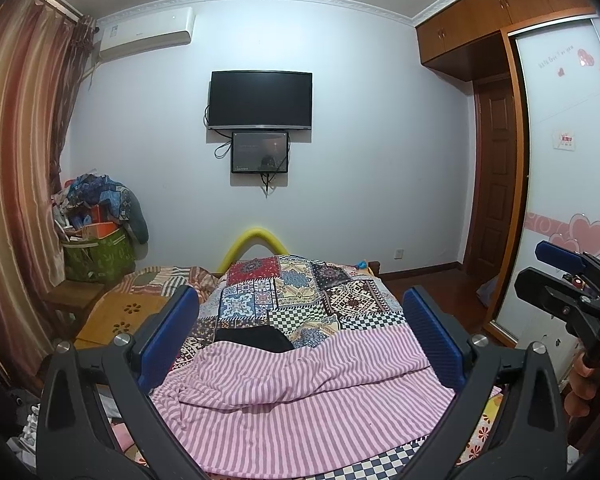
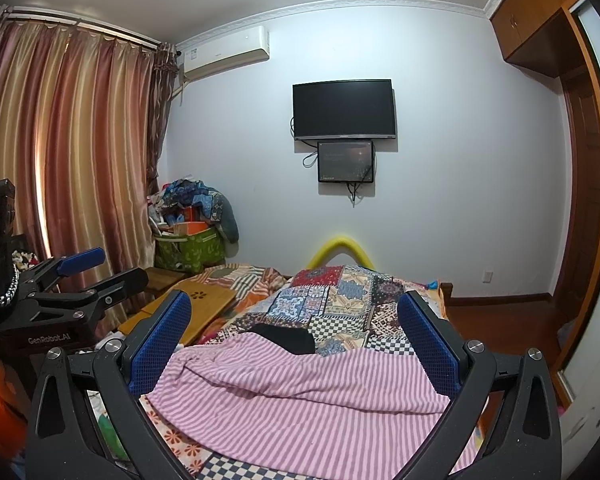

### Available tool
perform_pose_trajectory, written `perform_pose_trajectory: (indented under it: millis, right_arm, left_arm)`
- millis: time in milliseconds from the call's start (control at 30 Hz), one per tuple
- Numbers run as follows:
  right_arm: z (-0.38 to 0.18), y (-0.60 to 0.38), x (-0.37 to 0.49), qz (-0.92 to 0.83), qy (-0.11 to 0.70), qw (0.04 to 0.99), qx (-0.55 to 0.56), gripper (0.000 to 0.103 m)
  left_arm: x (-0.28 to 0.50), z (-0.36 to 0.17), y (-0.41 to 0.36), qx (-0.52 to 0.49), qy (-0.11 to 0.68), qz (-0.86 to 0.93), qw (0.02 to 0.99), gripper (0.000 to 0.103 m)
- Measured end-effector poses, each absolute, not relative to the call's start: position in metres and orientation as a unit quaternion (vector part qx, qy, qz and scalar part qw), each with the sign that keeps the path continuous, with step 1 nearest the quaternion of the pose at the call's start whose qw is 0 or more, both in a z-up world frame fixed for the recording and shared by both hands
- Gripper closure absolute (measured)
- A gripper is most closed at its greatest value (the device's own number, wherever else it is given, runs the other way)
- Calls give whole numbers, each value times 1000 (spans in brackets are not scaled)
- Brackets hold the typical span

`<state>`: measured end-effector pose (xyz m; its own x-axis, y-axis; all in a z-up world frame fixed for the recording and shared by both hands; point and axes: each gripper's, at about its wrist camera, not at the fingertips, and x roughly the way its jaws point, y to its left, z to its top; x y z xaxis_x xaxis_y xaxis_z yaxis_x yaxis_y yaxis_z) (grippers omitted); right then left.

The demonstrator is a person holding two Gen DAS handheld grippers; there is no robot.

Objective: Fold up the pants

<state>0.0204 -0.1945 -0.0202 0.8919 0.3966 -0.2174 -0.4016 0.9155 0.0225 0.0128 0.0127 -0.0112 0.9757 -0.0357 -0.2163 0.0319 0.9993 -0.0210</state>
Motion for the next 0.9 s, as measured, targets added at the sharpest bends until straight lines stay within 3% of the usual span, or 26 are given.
perform_pose_trajectory:
  millis: [900]
  right_arm:
    - [-23,-196,23,201,108,974,-11,0]
  left_arm:
    - [12,-5,5,-4,108,-19,994,0]
